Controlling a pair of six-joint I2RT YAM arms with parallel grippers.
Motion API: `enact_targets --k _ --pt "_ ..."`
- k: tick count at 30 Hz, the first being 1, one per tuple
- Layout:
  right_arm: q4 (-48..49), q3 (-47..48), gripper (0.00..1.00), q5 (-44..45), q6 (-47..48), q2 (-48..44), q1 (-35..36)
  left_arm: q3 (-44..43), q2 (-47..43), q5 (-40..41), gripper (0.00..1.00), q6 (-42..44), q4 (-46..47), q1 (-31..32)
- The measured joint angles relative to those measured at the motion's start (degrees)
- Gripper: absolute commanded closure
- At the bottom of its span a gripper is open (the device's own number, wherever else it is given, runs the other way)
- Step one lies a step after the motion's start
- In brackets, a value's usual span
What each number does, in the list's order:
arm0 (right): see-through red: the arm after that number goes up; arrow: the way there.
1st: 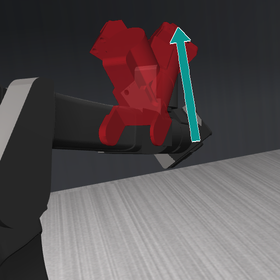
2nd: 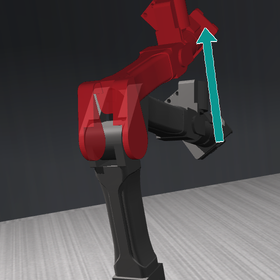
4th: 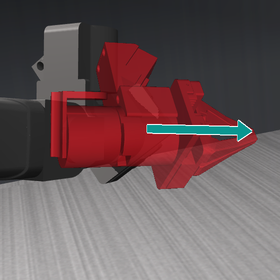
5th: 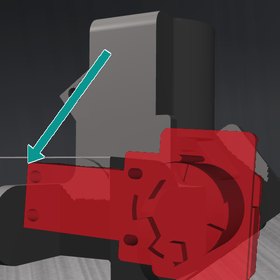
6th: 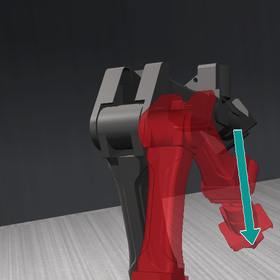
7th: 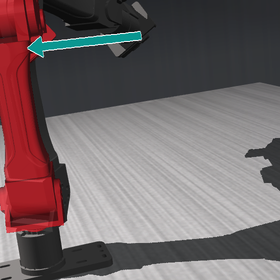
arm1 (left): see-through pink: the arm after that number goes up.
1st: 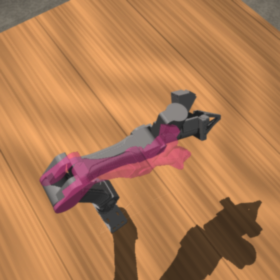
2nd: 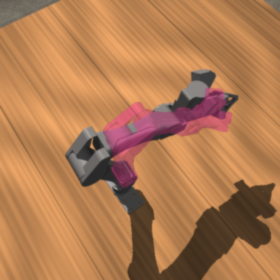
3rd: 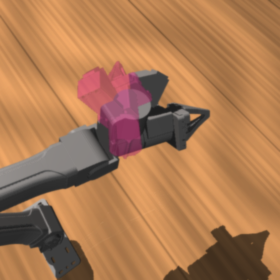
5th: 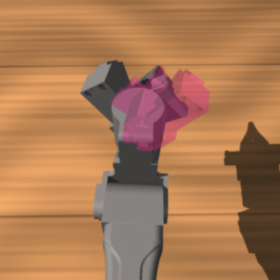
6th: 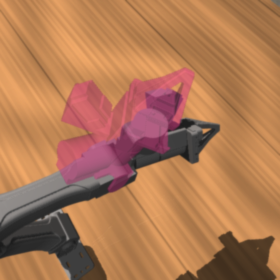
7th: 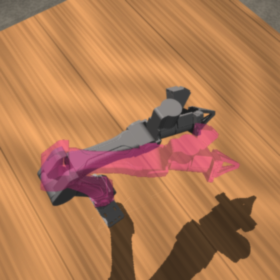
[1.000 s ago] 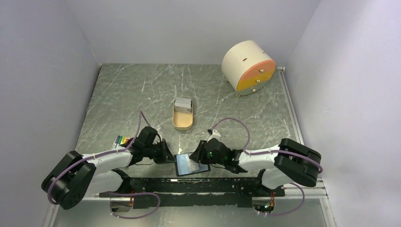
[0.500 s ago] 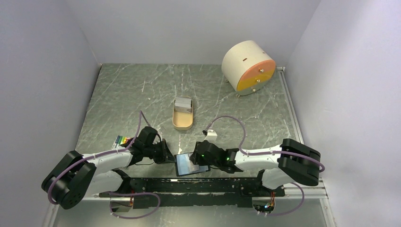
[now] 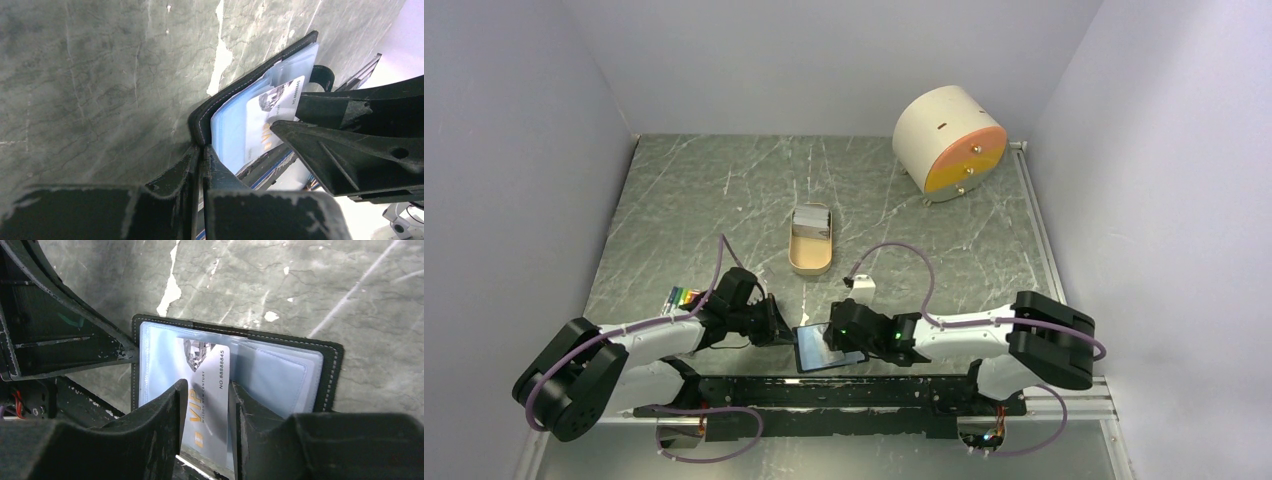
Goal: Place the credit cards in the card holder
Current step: Insert the credit card into the card holder.
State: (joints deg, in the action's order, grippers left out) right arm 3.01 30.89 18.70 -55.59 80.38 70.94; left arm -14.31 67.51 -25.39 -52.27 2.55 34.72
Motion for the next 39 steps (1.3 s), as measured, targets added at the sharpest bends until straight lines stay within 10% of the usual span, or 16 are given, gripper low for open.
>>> enact_targets --k 39 --pt "-7.21 6.49 0.58 -5.88 0.31 3.56 1.81 1.01 -2.84 0.17 0.91 -2.08 0.15 0.28"
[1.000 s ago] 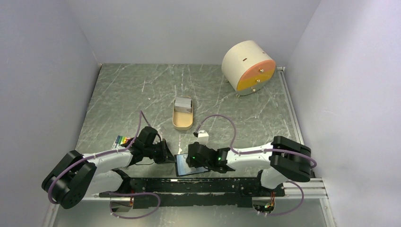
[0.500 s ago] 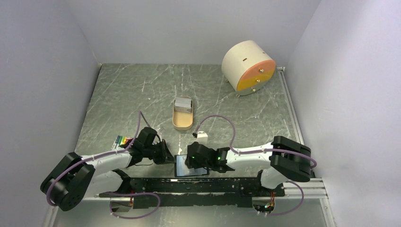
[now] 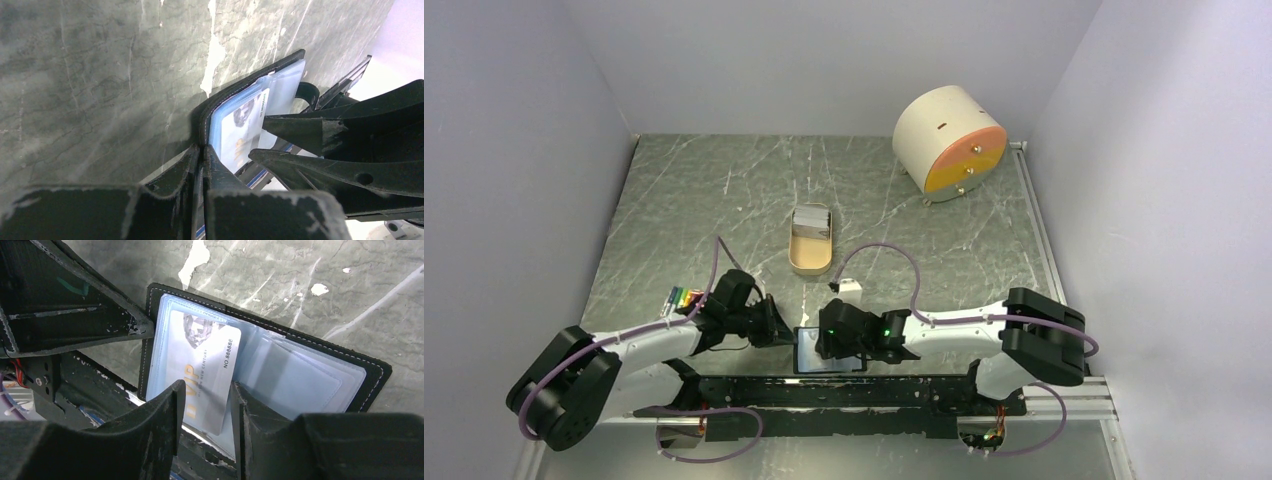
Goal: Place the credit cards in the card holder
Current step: Insert the credit card into the card holder.
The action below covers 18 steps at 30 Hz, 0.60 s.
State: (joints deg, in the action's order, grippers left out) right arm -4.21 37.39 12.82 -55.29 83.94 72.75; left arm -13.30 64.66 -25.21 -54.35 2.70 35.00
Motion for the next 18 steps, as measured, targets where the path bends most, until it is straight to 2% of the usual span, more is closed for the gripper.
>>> enact_targets --k 18 --pt "3.30 0.44 0.56 -3.04 1.88 2.12 0.02 1.81 -2.99 -0.13 0.91 -2.69 0.96 0.09"
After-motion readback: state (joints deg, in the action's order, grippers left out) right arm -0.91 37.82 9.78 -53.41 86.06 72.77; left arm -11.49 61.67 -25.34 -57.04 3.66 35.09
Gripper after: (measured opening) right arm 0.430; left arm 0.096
